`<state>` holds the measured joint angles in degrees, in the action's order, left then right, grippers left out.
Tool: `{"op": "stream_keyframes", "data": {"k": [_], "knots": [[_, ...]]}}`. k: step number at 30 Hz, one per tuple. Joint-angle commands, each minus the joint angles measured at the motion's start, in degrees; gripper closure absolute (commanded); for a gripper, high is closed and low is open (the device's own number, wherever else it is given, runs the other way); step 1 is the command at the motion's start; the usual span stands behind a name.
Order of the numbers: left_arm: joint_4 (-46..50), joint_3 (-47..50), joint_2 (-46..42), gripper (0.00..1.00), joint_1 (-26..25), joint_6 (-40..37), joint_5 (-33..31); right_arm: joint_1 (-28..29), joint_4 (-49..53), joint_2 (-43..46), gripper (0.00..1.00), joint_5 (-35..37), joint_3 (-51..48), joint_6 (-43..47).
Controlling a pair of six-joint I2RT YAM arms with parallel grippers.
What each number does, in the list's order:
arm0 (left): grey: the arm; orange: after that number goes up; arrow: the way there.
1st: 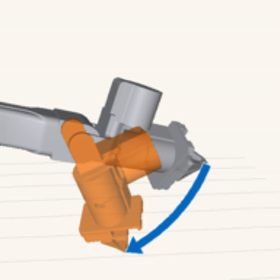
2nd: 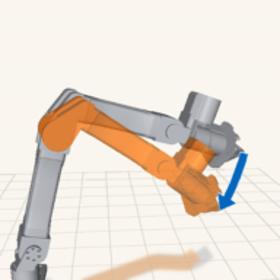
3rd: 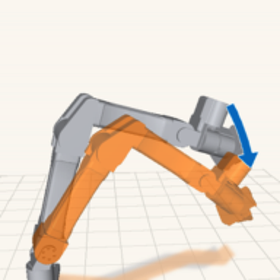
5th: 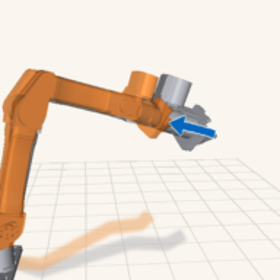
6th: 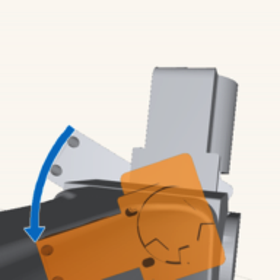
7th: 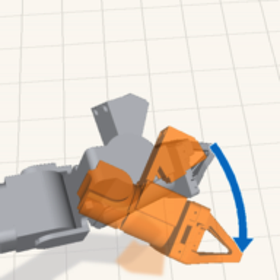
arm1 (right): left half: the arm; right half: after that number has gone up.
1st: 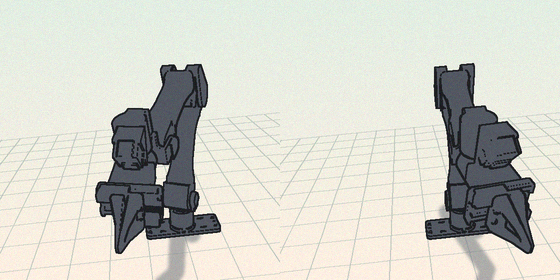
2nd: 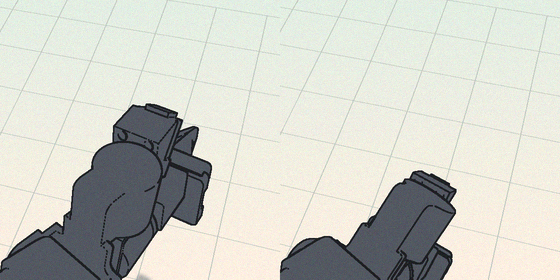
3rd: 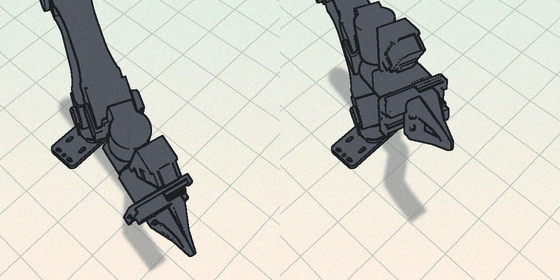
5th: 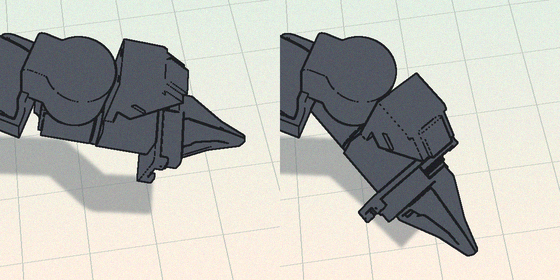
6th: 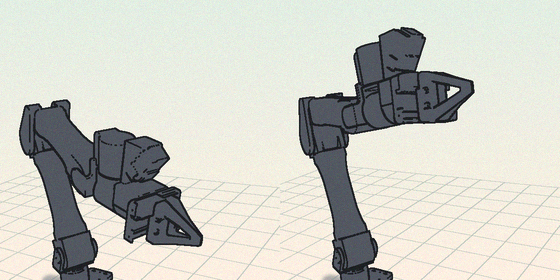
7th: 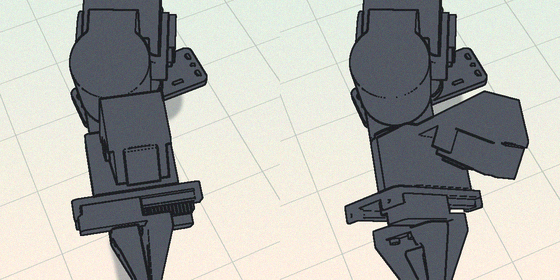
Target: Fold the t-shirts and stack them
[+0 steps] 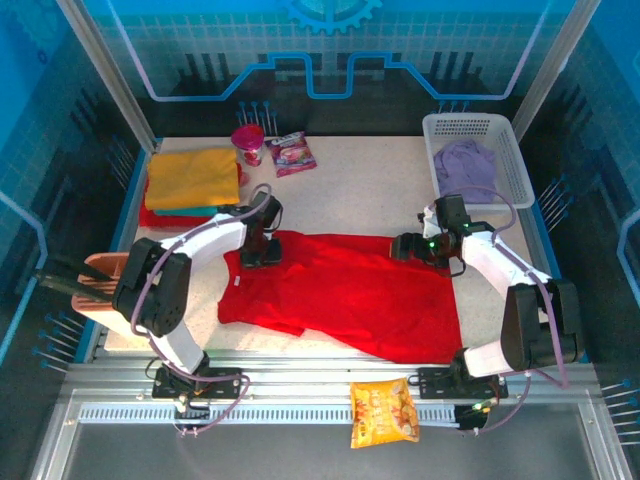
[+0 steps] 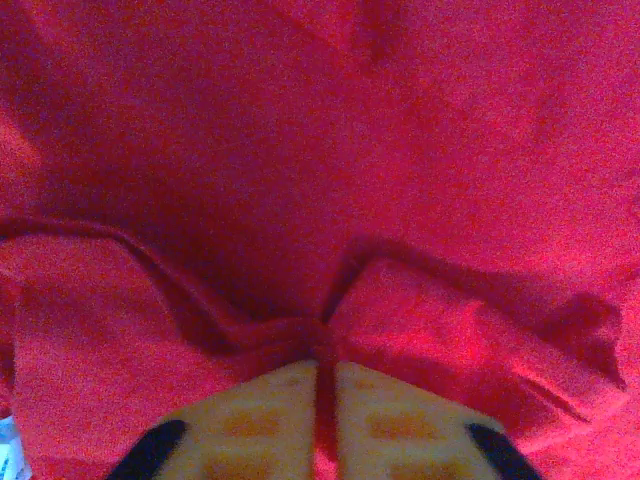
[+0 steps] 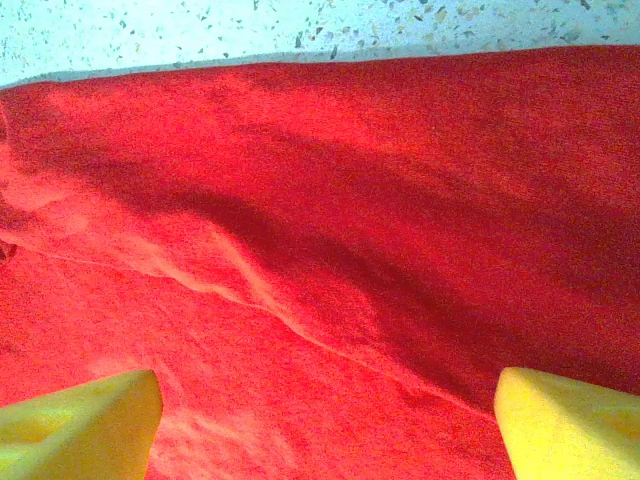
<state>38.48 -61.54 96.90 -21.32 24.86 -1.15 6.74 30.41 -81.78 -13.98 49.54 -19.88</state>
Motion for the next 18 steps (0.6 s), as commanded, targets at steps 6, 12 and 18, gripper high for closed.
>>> {"op": "stream_keyframes", "data": {"k": [6, 12, 18], "knots": [[-0.31, 2.78, -4.24, 1.00, -2.80, 2.70, 0.47, 0.73, 0.08, -0.13, 0.13, -0.62, 0.47, -0.19], [-0.62, 7.86, -12.48, 1.00, -8.08, 6.36, -4.91, 0.80, 0.00, 0.03, 0.13, -0.70, 0.31, -0.42], [0.32, 14.84, -19.98, 0.80, -14.82, 13.99, -9.05, 1.24, -0.36, -0.31, 0.13, -0.72, 0.39, -0.69]]}}
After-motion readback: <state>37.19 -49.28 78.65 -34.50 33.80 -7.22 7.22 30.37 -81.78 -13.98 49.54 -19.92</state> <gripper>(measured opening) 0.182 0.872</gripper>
